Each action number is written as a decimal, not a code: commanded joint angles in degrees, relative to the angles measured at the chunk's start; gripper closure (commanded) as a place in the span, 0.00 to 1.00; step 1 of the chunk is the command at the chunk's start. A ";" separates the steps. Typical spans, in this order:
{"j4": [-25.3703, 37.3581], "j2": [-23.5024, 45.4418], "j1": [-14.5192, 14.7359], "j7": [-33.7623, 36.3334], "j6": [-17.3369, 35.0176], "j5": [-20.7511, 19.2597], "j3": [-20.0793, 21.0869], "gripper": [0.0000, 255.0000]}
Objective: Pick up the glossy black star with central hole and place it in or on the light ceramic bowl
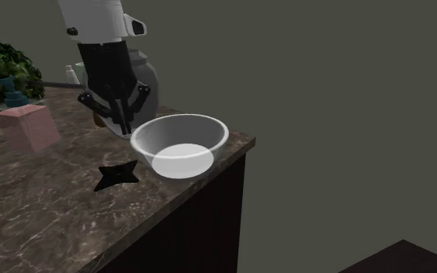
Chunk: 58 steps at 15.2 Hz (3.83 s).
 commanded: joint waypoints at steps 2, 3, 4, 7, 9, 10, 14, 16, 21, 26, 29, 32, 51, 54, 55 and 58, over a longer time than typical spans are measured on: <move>0.54 -0.12 0.01 -0.13 -0.57 0.10 0.06 1.00; 0.54 -0.12 0.01 -0.13 -0.57 0.10 0.06 0.00; -4.37 -2.62 0.47 5.89 3.83 0.19 -0.26 0.00; -14.88 -6.99 4.01 26.19 14.80 -2.48 -1.82 0.00; -18.61 -7.42 7.71 41.83 19.91 -6.88 -3.38 0.00; -19.51 -6.96 9.83 50.17 21.67 -9.75 -4.32 0.00; -19.82 -4.60 13.11 62.43 24.17 -14.87 -6.21 0.00; -19.86 -3.53 13.19 62.89 25.18 -15.63 -6.59 0.00; -19.81 -1.55 13.36 63.72 26.92 -17.01 -7.32 0.00; -19.81 -1.56 13.36 63.71 26.91 -17.00 -7.32 0.00; -19.81 -1.56 13.36 63.71 26.91 -17.00 -7.32 1.00; -19.86 -1.64 13.34 63.68 26.88 -16.95 -7.29 1.00; -16.31 -7.02 12.23 58.85 18.99 -11.94 -5.38 1.00; -15.21 -7.95 12.10 57.93 17.16 -11.04 -5.10 1.00; -14.82 -8.24 12.06 57.63 16.54 -10.76 -5.02 1.00; -13.55 -9.04 11.97 56.77 14.66 -9.96 -4.79 1.00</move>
